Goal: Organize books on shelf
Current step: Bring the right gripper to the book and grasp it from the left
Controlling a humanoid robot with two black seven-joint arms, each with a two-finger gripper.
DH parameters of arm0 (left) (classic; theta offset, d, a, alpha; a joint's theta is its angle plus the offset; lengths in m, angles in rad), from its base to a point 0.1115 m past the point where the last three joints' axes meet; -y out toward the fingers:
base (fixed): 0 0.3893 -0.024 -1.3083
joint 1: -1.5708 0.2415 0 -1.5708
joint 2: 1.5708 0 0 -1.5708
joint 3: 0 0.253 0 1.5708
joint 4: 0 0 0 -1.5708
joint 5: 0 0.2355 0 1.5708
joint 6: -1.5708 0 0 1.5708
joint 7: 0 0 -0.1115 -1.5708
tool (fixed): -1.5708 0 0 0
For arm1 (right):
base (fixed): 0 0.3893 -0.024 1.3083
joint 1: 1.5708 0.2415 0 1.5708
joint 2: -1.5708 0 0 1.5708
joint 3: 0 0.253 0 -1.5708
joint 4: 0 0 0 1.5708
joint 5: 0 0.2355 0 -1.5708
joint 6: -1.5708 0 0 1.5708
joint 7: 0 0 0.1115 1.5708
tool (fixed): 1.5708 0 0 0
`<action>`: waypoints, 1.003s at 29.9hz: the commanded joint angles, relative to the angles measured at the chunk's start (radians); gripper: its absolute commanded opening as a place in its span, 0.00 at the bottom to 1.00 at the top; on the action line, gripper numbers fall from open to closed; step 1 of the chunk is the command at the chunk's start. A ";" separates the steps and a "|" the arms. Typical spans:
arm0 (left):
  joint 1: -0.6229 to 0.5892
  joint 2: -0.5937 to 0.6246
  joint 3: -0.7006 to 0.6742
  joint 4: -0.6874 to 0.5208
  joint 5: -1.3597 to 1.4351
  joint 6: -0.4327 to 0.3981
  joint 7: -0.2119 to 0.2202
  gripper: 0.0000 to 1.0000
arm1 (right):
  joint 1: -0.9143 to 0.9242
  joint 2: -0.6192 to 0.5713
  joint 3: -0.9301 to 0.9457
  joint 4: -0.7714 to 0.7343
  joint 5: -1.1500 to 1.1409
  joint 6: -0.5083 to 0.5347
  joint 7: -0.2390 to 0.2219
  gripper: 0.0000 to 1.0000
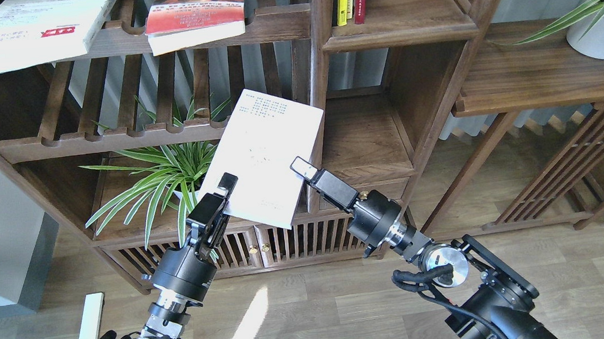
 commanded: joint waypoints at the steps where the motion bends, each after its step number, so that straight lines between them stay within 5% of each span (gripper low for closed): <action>1: 0.000 -0.001 0.014 0.000 0.001 0.000 0.000 0.01 | 0.026 0.007 0.000 -0.018 0.003 0.000 0.000 0.99; 20: 0.008 -0.014 0.032 0.009 0.001 0.000 0.017 0.02 | 0.037 0.018 -0.025 -0.030 0.004 0.000 -0.008 0.95; 30: 0.008 -0.012 0.032 0.012 0.001 0.000 0.017 0.02 | 0.038 0.021 -0.032 -0.041 0.027 0.000 -0.003 0.62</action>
